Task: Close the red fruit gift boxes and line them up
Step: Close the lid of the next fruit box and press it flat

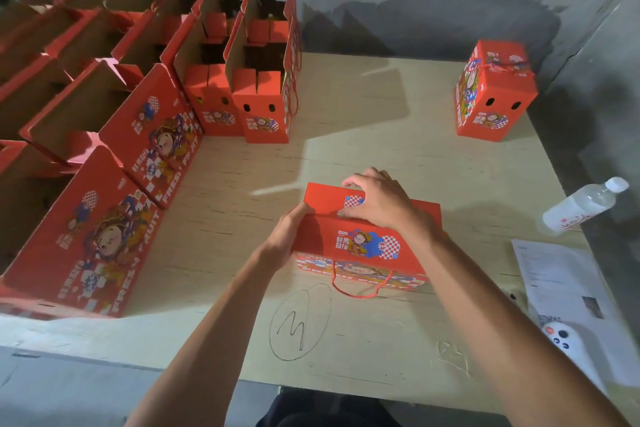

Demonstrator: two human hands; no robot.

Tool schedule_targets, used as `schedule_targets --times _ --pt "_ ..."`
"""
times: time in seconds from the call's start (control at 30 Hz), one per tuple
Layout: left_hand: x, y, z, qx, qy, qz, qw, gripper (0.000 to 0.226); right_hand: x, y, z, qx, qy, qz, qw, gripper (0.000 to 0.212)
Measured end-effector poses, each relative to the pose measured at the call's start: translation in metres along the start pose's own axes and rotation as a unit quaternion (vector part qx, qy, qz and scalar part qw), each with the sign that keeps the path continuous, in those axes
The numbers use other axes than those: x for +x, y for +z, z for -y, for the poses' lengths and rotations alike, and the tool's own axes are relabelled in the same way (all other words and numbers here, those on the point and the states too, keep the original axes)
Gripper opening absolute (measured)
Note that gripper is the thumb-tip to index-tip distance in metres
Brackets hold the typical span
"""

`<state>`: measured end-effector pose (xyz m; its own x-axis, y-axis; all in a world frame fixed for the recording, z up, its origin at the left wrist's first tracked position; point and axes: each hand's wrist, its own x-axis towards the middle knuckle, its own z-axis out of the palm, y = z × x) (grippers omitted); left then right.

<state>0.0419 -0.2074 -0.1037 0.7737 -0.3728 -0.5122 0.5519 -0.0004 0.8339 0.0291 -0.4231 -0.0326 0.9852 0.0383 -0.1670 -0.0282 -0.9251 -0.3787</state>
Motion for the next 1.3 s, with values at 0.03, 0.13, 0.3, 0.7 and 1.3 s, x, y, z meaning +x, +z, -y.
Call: schedule_targets --times 0.03,0.13,0.3,0.7,1.3 --pt "-0.002 -0.001 0.000 -0.006 -0.001 0.016 1.000 0.038 0.006 -0.002 0.000 -0.018 -0.019 0.027 0.999 0.068" --pt "-0.008 -0.003 -0.002 0.010 0.012 0.026 1.000 0.052 0.020 -0.001 0.000 -0.021 -0.056 0.111 0.992 0.080" --pt "-0.020 -0.006 -0.002 0.126 0.195 -0.112 0.966 0.048 0.026 -0.003 0.000 -0.129 -0.107 0.116 0.979 0.082" --pt "-0.052 -0.002 0.035 0.198 0.330 -0.102 0.918 0.029 0.029 0.005 0.003 -0.207 -0.140 0.087 0.964 0.085" --pt "-0.054 -0.005 0.012 0.360 0.373 -0.138 0.844 0.041 0.038 0.009 0.001 -0.274 -0.164 0.123 0.939 0.078"
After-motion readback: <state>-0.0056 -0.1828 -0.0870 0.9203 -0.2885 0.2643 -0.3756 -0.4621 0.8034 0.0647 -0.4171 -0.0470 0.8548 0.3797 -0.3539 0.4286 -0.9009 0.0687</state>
